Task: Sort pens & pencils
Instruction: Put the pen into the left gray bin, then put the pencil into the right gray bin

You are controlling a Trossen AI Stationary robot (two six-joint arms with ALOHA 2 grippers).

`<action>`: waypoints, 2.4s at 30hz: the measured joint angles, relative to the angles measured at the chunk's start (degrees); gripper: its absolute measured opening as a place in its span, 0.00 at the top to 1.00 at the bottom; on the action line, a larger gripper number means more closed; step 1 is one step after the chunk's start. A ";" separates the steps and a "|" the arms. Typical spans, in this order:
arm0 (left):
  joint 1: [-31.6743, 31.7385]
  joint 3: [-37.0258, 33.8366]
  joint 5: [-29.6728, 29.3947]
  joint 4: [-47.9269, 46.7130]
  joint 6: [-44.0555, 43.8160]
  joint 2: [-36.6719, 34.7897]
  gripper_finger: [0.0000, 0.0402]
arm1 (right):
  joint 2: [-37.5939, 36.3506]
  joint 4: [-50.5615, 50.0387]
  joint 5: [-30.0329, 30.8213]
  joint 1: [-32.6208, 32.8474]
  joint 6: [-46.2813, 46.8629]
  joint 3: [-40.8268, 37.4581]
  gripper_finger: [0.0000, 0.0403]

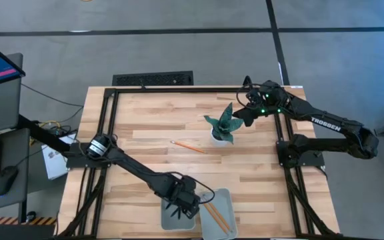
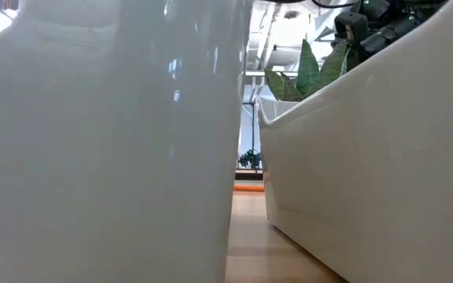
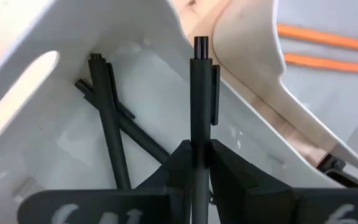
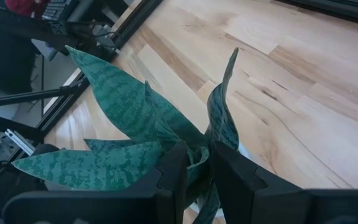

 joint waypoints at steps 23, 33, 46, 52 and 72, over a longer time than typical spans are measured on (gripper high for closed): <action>-2.04 0.00 -4.35 -0.65 -15.64 0.00 0.88 | 0.00 0.00 0.00 0.02 0.04 0.00 0.76; -2.11 0.00 -5.61 -1.09 -15.24 0.00 0.88 | 0.00 -0.01 0.00 0.02 0.04 0.00 0.76; -2.18 0.00 -7.34 -0.79 -9.79 0.00 0.86 | 0.00 -0.02 0.00 0.02 0.04 0.00 0.76; -2.18 0.00 -8.59 -1.03 -10.95 0.00 0.81 | 0.00 -0.02 0.00 0.02 0.04 0.00 0.76; -1.45 0.00 -19.98 -13.43 -2.25 -7.15 0.80 | 0.00 0.00 0.02 0.02 0.04 -0.02 0.76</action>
